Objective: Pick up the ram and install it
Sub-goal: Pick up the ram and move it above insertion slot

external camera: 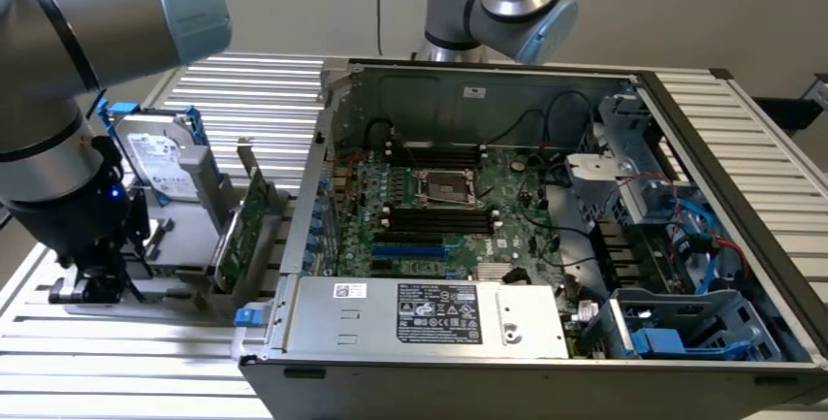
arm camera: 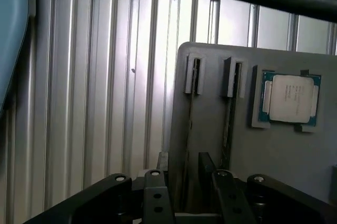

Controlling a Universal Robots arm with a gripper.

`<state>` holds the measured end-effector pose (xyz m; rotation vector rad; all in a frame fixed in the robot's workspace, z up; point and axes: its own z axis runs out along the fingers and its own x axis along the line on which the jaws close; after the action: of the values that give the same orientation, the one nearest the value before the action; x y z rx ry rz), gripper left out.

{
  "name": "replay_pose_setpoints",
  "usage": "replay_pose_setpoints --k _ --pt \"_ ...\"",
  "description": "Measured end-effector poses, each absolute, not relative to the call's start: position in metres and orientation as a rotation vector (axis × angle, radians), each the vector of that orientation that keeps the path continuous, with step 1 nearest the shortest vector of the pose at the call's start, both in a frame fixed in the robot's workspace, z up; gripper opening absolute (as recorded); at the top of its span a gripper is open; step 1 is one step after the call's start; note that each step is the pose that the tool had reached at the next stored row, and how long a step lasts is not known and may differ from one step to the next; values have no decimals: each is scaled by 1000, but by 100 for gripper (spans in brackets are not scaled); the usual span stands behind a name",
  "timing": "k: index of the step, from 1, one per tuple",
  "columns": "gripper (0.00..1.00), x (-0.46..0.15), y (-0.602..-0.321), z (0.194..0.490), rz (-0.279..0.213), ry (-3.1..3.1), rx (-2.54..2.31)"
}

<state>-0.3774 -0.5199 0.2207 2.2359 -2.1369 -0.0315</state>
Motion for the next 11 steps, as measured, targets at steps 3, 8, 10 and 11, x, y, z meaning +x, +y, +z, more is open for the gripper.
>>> replay_pose_setpoints --k 3,8,10,11 --pt "36 -377 -520 215 -32 -2138 2235" --pt "36 -380 -520 206 -32 -2143 2230" --pt "36 -383 -520 203 -32 -2146 2227" --pt "36 -384 -520 201 -32 -2149 2225"
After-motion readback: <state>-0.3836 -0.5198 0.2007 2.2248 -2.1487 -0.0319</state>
